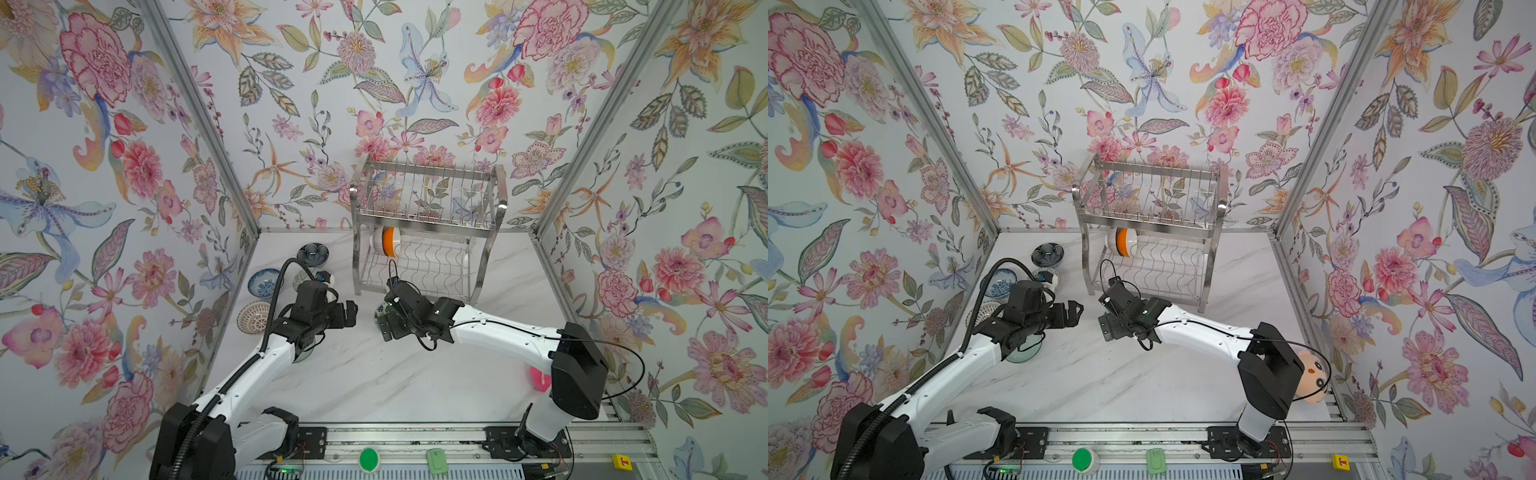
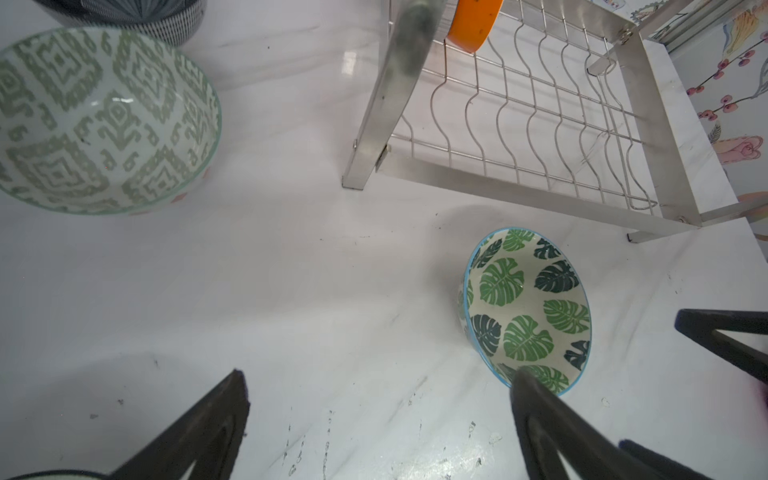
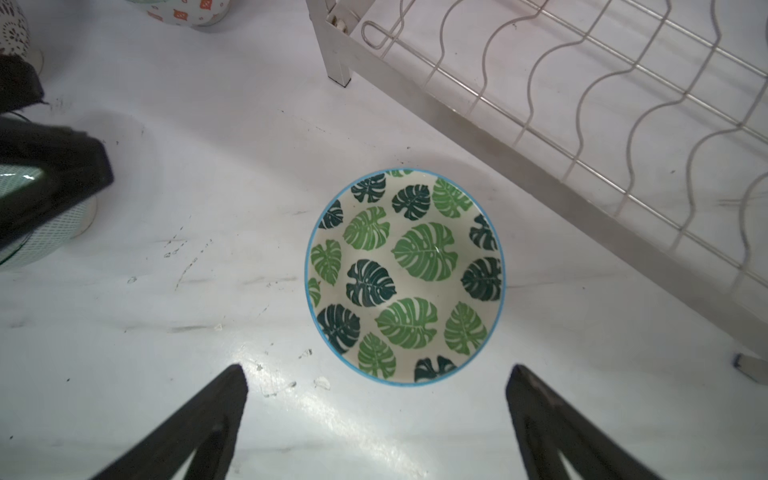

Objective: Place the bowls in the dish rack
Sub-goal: 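Lower the right gripper onto the rim of the green leaf-pattern bowl, then close the right gripper on the leaf bowl rim and lift it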

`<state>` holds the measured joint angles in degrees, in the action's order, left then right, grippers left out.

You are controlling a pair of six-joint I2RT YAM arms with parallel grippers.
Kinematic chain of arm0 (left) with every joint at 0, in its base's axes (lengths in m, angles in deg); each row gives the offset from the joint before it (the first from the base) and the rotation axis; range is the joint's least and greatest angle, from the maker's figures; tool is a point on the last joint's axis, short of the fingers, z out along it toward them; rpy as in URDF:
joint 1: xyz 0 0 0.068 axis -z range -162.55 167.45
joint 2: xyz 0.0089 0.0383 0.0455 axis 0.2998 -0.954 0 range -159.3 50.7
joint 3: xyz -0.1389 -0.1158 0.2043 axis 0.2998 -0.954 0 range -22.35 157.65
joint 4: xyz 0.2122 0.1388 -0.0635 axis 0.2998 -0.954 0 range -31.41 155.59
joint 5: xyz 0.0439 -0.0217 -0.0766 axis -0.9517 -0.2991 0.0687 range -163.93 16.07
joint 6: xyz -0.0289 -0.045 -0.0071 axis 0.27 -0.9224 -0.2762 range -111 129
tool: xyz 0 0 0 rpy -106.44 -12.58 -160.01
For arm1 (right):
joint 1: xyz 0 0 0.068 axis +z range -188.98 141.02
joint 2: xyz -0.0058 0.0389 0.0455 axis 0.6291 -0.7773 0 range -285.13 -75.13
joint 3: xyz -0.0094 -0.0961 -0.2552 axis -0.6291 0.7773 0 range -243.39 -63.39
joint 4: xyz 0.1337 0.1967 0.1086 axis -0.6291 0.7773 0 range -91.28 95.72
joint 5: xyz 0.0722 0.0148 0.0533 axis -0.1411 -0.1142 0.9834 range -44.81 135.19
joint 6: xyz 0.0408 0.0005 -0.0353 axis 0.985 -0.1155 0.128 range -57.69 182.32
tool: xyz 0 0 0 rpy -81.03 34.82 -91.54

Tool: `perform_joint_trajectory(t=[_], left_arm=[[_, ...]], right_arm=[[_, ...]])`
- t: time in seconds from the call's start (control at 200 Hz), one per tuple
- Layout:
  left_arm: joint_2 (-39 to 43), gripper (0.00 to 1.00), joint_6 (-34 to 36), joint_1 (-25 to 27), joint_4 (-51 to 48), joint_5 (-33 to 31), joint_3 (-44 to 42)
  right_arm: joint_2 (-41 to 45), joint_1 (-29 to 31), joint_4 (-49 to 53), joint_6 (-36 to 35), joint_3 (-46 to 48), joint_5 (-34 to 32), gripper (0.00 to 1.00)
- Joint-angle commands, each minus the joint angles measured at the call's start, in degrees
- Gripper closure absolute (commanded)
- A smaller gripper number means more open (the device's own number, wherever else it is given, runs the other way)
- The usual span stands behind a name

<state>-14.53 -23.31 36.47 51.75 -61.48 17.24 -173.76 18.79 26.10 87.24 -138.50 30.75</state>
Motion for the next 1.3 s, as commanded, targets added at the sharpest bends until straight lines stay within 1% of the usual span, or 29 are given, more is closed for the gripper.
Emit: perform_joint_trajectory(t=[0.0,0.1,0.18,0.4,0.48,0.54,0.616,0.671,0.741,0.836,0.996,1.081,1.201,1.296], left_arm=[[0.92,0.01,-2.9,-1.75,4.44,8.25,-3.46],[1.79,0.01,-3.84,-1.97,5.96,9.85,-5.97],[2.7,0.01,-4.24,-2.63,6.45,10.36,-7.44],[4.77,0.01,-5.16,-5.97,7.4,13.35,-10.63],[5.48,0.01,-5.09,-6.27,7.36,13.1,-11.0],[5.76,0.01,-4.95,-6.41,7.25,12.85,-11.07],[5.82,0.01,-5.34,-6.59,7.55,12.94,-11.25],[5.77,0.01,-5.56,-6.63,8.0,13.23,-11.26],[5.39,0.01,-5.63,-6.71,8.3,13.31,-11.18],[4.98,0.01,-5.63,-6.68,8.4,13.45,-10.86],[4.47,0.01,-5.88,-6.81,9.05,13.72,-10.73],[4.01,0.01,-6.37,-6.78,9.94,14.18,-10.89],[3.82,0.01,-6.69,-6.76,10.59,14.39,-11.03],[4.28,0.01,-6.28,-6.72,10.01,13.75,-10.68]], right_arm=[[-4.03,1.78,-0.9,-0.07,-3.57,-2.55,0.01],[-7.36,2.66,-1.32,-0.56,-5.4,-2.88,0.0],[-9.72,3.04,-1.37,-1.0,-6.63,-3.05,0.03],[-14.79,3.03,-1.45,-1.98,-8.11,-3.05,0.28],[-16.09,2.78,-1.45,-2.82,-8.47,-3.14,0.35],[-16.76,2.69,-1.54,-3.17,-8.65,-2.9,0.43],[-17.85,2.34,-1.61,-3.61,-9.09,-2.5,0.45],[-18.39,2.11,-1.71,-3.9,-9.42,-2.15,0.53],[-18.98,1.91,-1.71,-4.27,-9.8,-1.92,0.59],[-19.29,1.76,-1.71,-4.75,-10.08,-1.58,0.62],[-18.89,1.54,-1.71,-5.24,-9.88,-1.45,0.8],[-18.22,1.28,-1.74,-5.4,-9.62,-1.08,0.87],[-16.85,0.93,-1.67,-5.45,-9.33,-0.36,0.94],[-15.23,0.96,-1.74,-5.57,-9.25,0.75,0.95]])
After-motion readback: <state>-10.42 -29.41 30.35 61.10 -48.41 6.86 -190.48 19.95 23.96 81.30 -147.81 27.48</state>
